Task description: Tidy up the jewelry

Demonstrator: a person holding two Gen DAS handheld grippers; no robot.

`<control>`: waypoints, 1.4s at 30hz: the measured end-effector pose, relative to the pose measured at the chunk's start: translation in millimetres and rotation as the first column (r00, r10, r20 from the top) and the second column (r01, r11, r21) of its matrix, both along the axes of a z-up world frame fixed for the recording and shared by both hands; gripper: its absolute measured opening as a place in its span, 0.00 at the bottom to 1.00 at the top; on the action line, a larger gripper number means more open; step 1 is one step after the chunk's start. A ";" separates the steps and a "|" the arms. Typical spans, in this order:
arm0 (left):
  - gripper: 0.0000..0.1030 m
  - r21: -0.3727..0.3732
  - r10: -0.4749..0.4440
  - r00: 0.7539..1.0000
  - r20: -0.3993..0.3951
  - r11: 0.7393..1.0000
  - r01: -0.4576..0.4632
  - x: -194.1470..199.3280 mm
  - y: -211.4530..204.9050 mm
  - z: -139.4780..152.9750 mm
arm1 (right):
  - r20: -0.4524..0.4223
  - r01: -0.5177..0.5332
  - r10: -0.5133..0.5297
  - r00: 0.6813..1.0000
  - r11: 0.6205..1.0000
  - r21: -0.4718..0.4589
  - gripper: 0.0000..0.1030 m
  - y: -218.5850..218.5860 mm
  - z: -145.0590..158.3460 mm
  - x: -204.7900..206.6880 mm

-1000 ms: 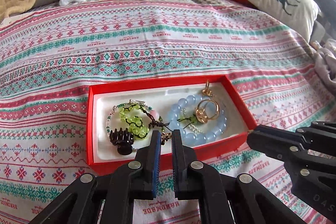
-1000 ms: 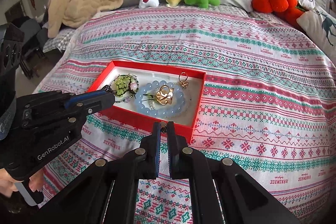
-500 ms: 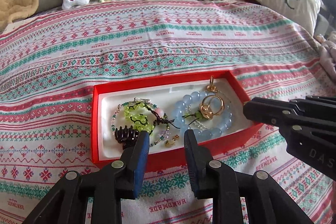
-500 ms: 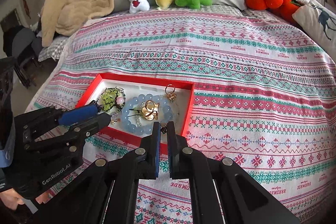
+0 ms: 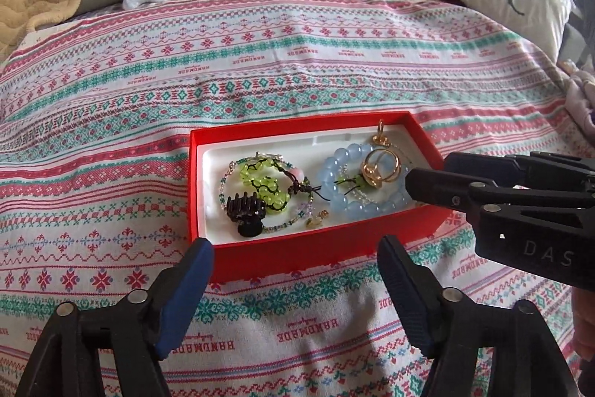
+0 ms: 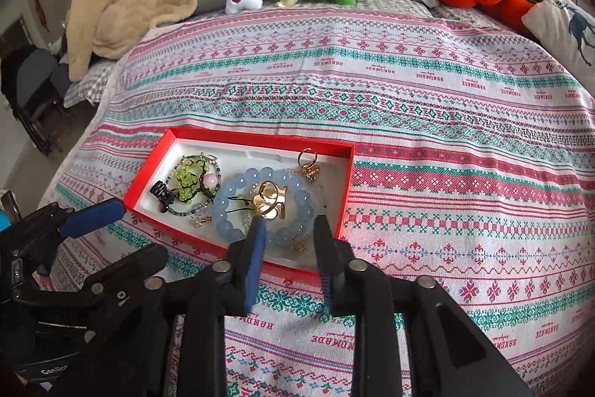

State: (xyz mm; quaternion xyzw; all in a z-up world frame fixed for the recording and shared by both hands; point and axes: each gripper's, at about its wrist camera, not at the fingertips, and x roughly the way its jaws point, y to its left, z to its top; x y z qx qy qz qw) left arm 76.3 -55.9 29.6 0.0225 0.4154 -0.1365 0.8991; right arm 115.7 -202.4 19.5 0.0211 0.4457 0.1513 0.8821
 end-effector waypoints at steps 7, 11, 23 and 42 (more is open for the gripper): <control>0.91 0.057 0.031 0.999 -0.029 0.998 -0.029 -15.2 0.8 9.6 | -0.036 0.037 -0.037 0.999 0.999 -0.001 0.53 -1.7 10.9 -20.2; 0.99 0.095 0.071 0.996 -0.047 0.993 -0.066 -27.2 5.5 13.9 | -0.057 0.057 -0.060 0.997 0.997 -0.043 0.64 0.4 21.7 -33.5; 0.99 0.139 0.206 0.970 -0.132 0.972 -0.187 -52.8 22.7 1.0 | -0.051 0.146 -0.157 0.986 0.973 -0.178 1.00 1.6 24.1 -84.8; 0.99 0.148 0.258 0.960 -0.110 0.959 -0.241 -57.2 33.3 -7.8 | -0.054 0.161 -0.176 0.983 0.964 -0.213 1.00 -1.7 14.5 -92.4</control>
